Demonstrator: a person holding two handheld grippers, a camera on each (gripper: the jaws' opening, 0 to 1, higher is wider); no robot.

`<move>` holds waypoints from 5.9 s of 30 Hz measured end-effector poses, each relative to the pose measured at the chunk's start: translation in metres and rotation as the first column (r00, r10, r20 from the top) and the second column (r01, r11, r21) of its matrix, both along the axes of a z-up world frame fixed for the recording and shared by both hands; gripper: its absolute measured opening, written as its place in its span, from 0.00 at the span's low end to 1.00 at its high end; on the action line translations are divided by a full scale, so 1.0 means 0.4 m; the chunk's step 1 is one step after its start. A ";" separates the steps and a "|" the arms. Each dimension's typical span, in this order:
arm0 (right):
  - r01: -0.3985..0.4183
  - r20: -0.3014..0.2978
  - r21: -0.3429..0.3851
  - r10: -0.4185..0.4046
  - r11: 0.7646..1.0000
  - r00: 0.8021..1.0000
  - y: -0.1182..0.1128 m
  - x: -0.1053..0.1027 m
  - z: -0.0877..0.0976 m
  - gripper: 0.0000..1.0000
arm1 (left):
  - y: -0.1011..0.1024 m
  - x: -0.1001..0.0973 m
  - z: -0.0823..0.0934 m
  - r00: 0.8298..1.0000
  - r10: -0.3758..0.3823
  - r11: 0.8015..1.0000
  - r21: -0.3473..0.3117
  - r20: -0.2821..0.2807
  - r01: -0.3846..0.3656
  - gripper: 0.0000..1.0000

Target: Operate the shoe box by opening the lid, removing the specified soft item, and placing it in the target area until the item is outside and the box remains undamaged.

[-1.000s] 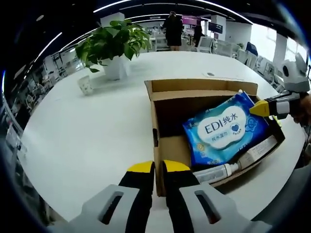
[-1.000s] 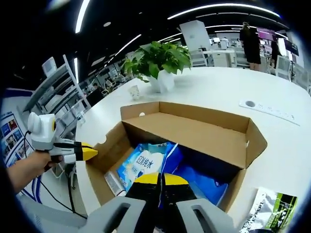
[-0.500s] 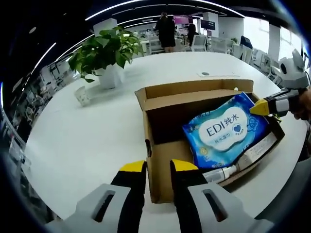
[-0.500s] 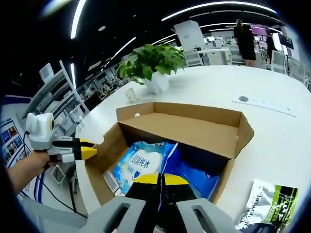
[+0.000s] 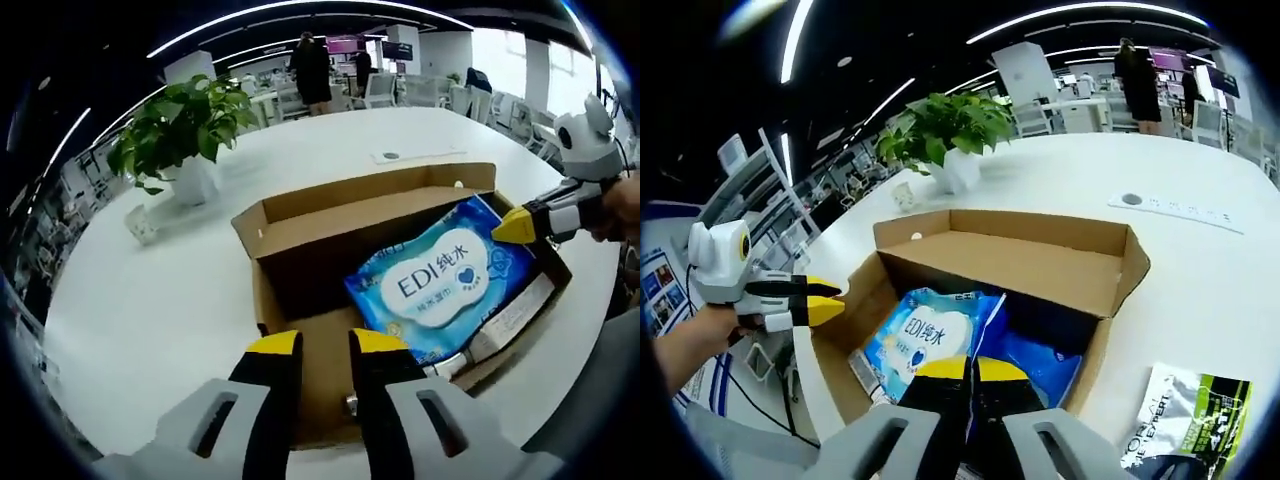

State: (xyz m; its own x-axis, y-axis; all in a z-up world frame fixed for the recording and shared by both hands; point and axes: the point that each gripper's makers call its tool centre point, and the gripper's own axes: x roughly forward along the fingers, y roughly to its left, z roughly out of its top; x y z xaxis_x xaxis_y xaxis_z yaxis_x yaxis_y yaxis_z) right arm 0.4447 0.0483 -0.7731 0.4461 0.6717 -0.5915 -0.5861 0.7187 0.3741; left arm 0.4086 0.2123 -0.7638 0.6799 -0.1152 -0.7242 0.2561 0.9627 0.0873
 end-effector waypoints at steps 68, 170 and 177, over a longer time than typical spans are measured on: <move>0.022 -0.007 0.029 -0.022 0.999 1.000 -0.020 -0.015 0.007 0.00 | -0.088 -0.013 -0.061 0.978 -0.023 0.943 -0.329 -0.207 -0.047 0.00; 0.216 -0.024 0.090 -0.214 0.972 0.976 -0.475 -0.026 0.147 0.00 | -0.520 0.025 0.129 0.985 -0.157 0.878 -0.467 -0.076 0.103 0.00; 0.234 -0.025 0.080 -0.233 0.969 0.972 -0.518 -0.024 0.143 0.00 | -0.563 0.031 0.127 0.982 -0.174 0.874 -0.472 -0.074 0.119 0.00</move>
State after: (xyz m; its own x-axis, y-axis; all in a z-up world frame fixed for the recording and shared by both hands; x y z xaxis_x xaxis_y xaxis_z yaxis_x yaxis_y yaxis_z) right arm 0.4350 -0.1589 -0.7160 0.5876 0.5966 -0.5466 -0.3999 0.8014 0.4448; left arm 0.4212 -0.0131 -0.7129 0.5478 -0.5479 -0.6322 0.3792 0.8362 -0.3961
